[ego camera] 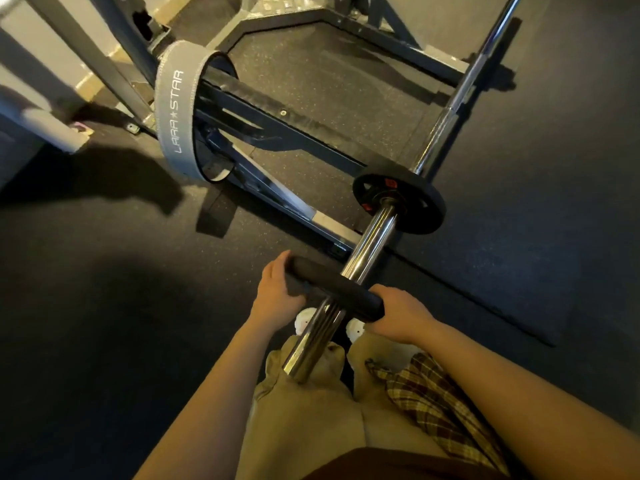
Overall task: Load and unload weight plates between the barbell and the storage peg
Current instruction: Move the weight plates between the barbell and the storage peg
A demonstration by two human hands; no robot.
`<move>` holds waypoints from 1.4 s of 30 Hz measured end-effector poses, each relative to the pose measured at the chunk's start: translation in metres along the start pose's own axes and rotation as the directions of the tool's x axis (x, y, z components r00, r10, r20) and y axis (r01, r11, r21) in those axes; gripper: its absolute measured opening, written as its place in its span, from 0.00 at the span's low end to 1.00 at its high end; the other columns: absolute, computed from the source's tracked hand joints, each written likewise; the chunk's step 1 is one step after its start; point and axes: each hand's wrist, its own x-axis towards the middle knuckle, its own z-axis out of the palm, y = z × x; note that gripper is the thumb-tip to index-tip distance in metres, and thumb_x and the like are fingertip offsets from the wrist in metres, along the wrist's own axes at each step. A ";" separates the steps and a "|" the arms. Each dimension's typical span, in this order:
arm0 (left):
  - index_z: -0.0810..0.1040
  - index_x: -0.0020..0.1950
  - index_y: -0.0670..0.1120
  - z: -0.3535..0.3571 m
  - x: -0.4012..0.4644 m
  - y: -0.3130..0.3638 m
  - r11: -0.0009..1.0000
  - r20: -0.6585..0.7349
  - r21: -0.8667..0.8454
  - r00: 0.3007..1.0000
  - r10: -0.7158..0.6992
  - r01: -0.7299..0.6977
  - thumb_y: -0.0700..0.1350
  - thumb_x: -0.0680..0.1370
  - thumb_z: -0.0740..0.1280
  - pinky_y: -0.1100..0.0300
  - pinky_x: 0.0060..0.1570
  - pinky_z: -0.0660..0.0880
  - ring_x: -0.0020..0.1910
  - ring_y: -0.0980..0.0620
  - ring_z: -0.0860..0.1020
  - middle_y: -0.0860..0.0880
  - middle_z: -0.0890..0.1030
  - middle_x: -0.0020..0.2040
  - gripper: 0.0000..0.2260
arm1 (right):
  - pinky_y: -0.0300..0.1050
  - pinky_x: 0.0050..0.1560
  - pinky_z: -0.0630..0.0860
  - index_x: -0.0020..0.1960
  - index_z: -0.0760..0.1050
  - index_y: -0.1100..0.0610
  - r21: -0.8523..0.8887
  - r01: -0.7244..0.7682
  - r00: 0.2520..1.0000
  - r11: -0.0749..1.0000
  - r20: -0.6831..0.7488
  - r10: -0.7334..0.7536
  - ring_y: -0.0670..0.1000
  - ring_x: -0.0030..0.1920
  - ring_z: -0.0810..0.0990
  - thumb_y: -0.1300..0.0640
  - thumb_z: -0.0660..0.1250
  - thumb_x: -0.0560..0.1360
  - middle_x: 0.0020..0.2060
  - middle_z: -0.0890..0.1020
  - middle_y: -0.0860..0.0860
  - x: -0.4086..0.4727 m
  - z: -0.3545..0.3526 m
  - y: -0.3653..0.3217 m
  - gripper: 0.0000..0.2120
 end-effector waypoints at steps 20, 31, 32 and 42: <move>0.71 0.60 0.52 0.113 -0.049 -0.067 0.885 -0.360 0.228 0.880 -0.311 0.406 0.49 0.73 0.71 0.52 0.47 0.79 0.47 0.50 0.79 0.51 0.79 0.51 0.18 | 0.45 0.45 0.76 0.51 0.74 0.57 0.193 0.077 0.992 0.978 0.087 -0.096 0.53 0.48 0.78 0.61 0.70 0.71 0.47 0.78 0.56 0.028 -0.004 -0.057 0.10; 0.68 0.66 0.51 0.111 -0.046 -0.069 0.884 -0.328 0.263 0.897 -0.294 0.386 0.48 0.73 0.72 0.54 0.47 0.79 0.47 0.49 0.79 0.49 0.79 0.52 0.24 | 0.47 0.51 0.76 0.59 0.72 0.56 0.119 0.155 0.986 0.981 0.046 -0.161 0.52 0.51 0.77 0.59 0.69 0.71 0.51 0.77 0.54 0.019 0.010 -0.065 0.17; 0.68 0.66 0.51 0.111 -0.046 -0.069 0.884 -0.327 0.271 0.900 -0.288 0.381 0.49 0.73 0.72 0.54 0.47 0.79 0.46 0.49 0.79 0.49 0.80 0.52 0.24 | 0.44 0.49 0.76 0.57 0.71 0.53 0.155 0.183 0.981 0.971 0.027 -0.190 0.49 0.49 0.77 0.60 0.69 0.72 0.48 0.77 0.52 0.009 0.013 -0.053 0.15; 0.71 0.64 0.51 0.106 -0.048 -0.068 0.898 -0.284 0.186 0.897 -0.338 0.397 0.48 0.72 0.73 0.55 0.51 0.78 0.49 0.50 0.78 0.49 0.79 0.53 0.22 | 0.49 0.53 0.80 0.67 0.69 0.52 0.176 0.236 0.968 0.956 0.041 -0.247 0.50 0.51 0.79 0.66 0.69 0.71 0.48 0.79 0.49 -0.010 0.024 -0.030 0.26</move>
